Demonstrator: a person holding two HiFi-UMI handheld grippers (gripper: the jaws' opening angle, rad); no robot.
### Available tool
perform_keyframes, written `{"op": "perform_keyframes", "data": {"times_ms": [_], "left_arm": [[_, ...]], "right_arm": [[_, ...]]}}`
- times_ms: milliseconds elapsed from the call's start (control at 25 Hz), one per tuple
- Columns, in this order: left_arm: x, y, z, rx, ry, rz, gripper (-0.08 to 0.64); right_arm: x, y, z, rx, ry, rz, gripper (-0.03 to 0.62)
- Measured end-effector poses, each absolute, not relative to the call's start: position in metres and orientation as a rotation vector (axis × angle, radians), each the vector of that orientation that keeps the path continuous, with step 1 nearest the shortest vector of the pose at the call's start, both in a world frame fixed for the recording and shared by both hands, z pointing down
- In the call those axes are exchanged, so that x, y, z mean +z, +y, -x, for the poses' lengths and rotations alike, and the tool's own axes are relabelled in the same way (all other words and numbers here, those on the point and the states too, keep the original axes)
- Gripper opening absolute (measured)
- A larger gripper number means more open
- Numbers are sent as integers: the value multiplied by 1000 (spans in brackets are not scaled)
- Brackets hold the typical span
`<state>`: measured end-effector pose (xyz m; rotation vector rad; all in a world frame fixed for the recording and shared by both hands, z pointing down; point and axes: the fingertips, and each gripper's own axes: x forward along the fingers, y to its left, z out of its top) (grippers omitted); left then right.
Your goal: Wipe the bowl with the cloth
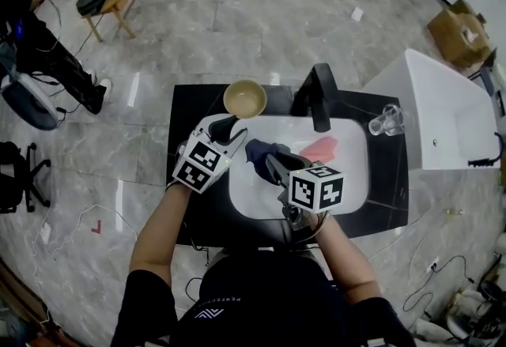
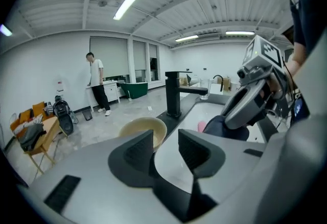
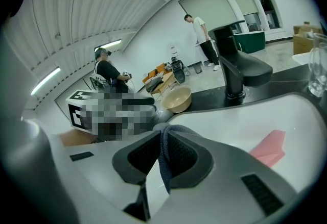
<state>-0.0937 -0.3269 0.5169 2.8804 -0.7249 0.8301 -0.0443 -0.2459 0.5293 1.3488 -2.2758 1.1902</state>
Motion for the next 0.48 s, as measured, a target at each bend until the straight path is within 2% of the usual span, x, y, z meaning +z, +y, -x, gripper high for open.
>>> {"op": "perform_keyframes", "data": {"times_ms": [280,480], "left_arm": [[550,-340,81,1376,-586,-3056,201],[569,-343,70,1500,-372,-3051,215]], "right_arm": [[542,-244,48,1254,-2243,-1342,58],[547,-245,39,1276,-2216,-1365,60]]}}
